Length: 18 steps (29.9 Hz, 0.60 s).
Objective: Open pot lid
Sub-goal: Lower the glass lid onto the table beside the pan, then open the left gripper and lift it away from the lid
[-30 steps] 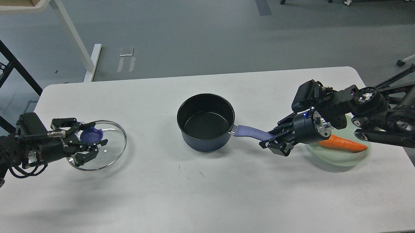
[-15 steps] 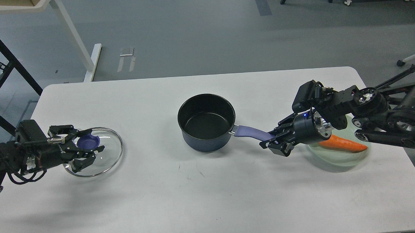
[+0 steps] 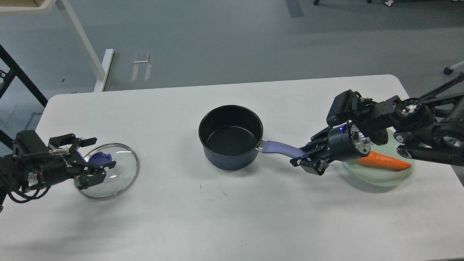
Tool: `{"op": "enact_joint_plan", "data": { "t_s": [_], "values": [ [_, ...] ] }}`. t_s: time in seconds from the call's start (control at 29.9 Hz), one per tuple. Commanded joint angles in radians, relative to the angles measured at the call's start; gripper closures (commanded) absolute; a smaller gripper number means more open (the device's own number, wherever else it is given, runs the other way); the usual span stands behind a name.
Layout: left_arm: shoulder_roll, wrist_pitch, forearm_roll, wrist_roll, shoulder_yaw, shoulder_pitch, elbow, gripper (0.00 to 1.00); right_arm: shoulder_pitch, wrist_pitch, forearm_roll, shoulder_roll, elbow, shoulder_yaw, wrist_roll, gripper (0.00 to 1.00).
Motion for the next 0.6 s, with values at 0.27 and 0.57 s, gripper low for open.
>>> {"op": "enact_joint_plan", "data": {
  "t_s": [0.27,0.57],
  "values": [
    [0.048,-0.398,-0.949,0.000,-0.243,-0.114,-0.223,0.01,0.001,0.000,0.001,-0.004,0.001,0.000,0.000,0.63],
    [-0.051,-0.466,-1.628,0.000,-0.278,-0.108,-0.134,0.01,0.003,-0.001,0.008,-0.014,0.001,0.003,0.000,0.49]
  ]
}}
